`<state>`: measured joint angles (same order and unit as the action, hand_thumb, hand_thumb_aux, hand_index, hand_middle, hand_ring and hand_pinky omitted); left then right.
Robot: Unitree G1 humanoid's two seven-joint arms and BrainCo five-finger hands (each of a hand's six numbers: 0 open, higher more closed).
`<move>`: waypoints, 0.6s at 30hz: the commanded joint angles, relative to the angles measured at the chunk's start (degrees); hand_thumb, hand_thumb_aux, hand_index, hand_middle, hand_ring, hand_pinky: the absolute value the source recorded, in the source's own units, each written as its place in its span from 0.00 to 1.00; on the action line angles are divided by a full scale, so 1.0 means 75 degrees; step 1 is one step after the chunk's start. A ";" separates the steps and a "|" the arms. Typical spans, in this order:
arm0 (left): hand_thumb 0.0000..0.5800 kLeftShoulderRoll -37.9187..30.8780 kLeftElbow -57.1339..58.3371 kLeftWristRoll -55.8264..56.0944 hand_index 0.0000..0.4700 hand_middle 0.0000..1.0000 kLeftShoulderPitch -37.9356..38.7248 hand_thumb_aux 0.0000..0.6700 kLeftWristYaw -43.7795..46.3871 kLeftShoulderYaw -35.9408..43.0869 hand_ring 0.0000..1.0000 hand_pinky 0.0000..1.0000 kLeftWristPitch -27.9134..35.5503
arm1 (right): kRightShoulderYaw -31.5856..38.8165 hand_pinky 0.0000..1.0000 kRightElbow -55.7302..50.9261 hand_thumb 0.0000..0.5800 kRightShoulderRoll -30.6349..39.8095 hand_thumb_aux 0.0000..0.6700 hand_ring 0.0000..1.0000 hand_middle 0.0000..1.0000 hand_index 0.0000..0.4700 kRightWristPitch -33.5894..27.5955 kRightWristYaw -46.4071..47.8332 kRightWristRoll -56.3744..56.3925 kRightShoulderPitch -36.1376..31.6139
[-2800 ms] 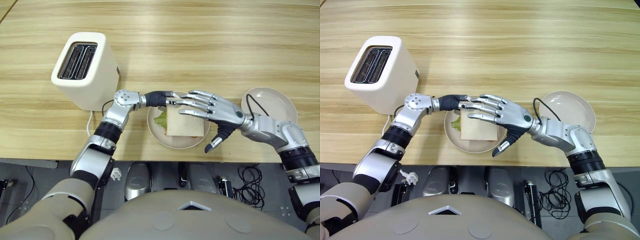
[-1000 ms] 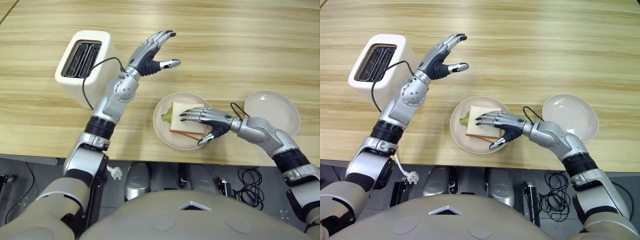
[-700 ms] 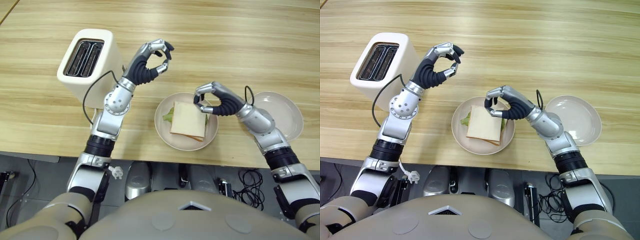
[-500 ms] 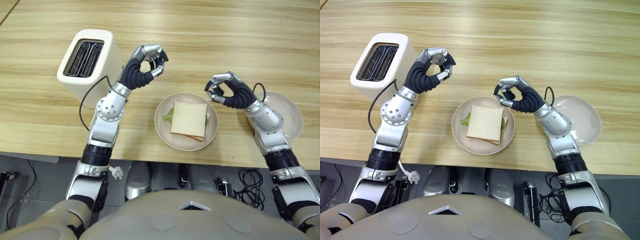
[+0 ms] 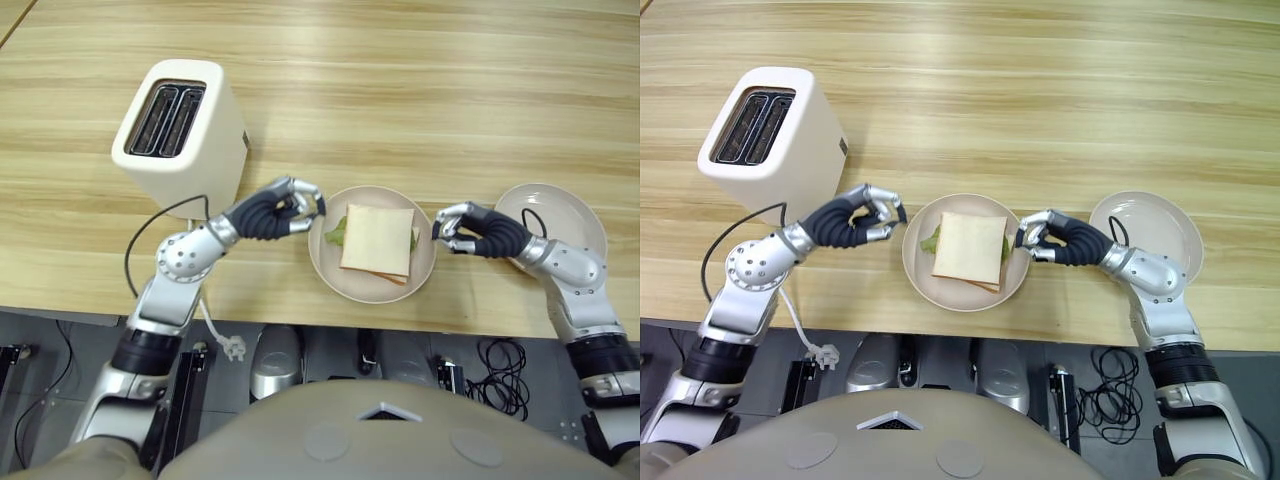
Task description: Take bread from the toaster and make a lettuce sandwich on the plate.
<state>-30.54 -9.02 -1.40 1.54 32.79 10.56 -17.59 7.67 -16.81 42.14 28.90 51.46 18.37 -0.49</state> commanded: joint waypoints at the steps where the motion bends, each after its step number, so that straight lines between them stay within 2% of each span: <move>1: 1.00 -0.0253 0.0195 -0.0677 0.98 1.00 0.0273 1.00 0.0000 0.0120 1.00 1.00 -0.0264 | 0.0046 1.00 -0.0761 1.00 0.0203 1.00 1.00 1.00 0.98 0.0001 0.0135 -0.0906 0.0067; 7: 1.00 -0.0574 0.0713 -0.1548 0.98 1.00 0.0614 1.00 -0.0146 0.0238 1.00 1.00 -0.0744 | 0.0129 1.00 -0.1263 1.00 0.0278 1.00 1.00 1.00 0.98 0.0227 0.0039 -0.1885 -0.0054; 12: 1.00 -0.0804 0.1077 -0.2470 0.98 1.00 0.0517 1.00 -0.0309 0.0465 1.00 1.00 -0.1013 | 0.0296 1.00 -0.1832 1.00 0.0397 1.00 1.00 1.00 0.98 0.0565 -0.0035 -0.2732 -0.0264; 18: 1.00 -0.0871 0.1569 -0.3273 0.98 1.00 0.0454 1.00 -0.0274 0.1066 1.00 1.00 -0.1218 | 0.0608 1.00 -0.1416 1.00 0.0389 1.00 1.00 1.00 0.98 0.0438 0.0042 -0.3276 -0.0087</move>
<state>-36.32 1.04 -23.67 5.02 30.21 16.70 -26.25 10.12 -28.57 44.97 33.28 51.24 -3.95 -2.47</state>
